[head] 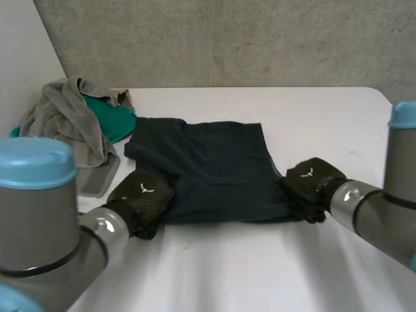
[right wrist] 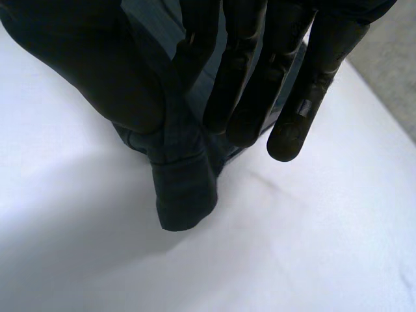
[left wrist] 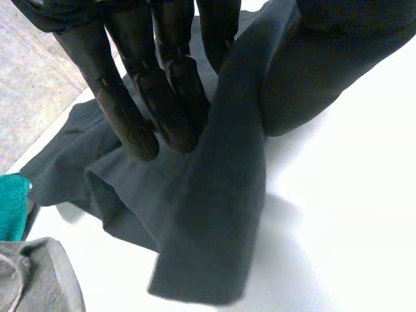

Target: Fold the laundry.

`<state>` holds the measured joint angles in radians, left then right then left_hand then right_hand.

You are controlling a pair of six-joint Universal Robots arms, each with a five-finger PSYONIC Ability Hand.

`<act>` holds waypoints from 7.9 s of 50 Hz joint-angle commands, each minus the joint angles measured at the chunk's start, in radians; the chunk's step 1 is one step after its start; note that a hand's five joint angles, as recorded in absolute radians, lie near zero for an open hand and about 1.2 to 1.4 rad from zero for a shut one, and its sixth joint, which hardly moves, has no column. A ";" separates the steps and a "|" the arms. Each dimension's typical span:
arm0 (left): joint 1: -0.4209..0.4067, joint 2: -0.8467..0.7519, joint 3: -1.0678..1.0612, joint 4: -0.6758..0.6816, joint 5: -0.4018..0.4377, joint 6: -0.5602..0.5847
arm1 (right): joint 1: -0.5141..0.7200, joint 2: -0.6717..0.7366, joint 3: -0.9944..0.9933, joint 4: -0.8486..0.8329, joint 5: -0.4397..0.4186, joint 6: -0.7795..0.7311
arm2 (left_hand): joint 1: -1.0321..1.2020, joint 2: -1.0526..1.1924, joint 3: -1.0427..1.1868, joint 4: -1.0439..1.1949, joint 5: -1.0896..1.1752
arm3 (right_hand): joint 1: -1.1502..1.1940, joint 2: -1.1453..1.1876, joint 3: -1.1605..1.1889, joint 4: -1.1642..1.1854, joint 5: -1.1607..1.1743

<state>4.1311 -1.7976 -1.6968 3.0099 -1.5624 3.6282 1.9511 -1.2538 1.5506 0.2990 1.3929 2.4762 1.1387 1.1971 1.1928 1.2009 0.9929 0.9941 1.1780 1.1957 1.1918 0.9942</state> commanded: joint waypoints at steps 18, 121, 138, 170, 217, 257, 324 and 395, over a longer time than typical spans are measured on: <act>0.001 -0.334 0.290 0.326 -0.016 0.142 | 0.032 0.192 -0.129 -0.329 0.084 -0.060 | 0.258 0.199 0.203 0.195 0.229 | 0.402 0.218 0.201 0.204 0.228; 0.071 0.112 -0.007 0.337 -0.008 0.018 | -0.187 0.165 -0.115 0.071 -0.219 0.480 | 0.258 0.199 0.203 0.195 0.229 | -0.504 -0.688 -0.706 -0.702 -0.679; 0.071 0.263 -0.032 0.055 -0.004 0.030 | -0.170 -0.111 -0.055 0.075 -0.201 0.195 | 0.258 0.199 0.203 0.195 0.229 | 0.402 0.218 0.201 0.204 0.228; 0.074 -0.307 0.488 0.213 -0.016 0.033 | -0.081 0.160 -0.288 -0.226 0.044 -0.132 | 0.258 0.199 0.203 0.195 0.229 | 0.402 0.218 0.201 0.204 0.228; -0.052 -0.043 -0.070 0.273 -0.068 0.082 | -0.034 0.090 -0.080 -0.168 0.163 -0.129 | 0.258 0.199 0.203 0.195 0.229 | 0.402 0.218 0.201 0.204 0.228; -0.028 -0.279 0.350 0.331 0.169 0.115 | -0.043 -0.133 0.279 -0.092 0.107 -0.226 | -0.764 -0.822 -0.818 -0.826 -0.793 | 0.402 0.218 0.201 0.204 0.228; -0.017 -0.380 0.387 0.259 -0.163 0.114 | -0.049 -0.108 0.292 -0.235 0.110 -0.076 | -0.887 -0.945 -0.941 -0.949 -0.916 | 0.402 0.218 0.201 0.204 0.228; -0.023 -0.756 0.814 0.684 -0.058 0.259 | -0.100 0.368 -0.255 -0.704 0.121 -0.149 | 0.258 0.199 0.203 0.195 0.229 | 0.402 0.218 0.201 0.204 0.228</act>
<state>4.0903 -2.3510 -1.1164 3.6213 -1.6816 3.8533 1.8441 -1.0891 1.4983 -0.3093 1.4674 2.3776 1.1409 1.1965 1.1871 1.1965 0.9895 0.9986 1.1783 1.1948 1.1918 0.9927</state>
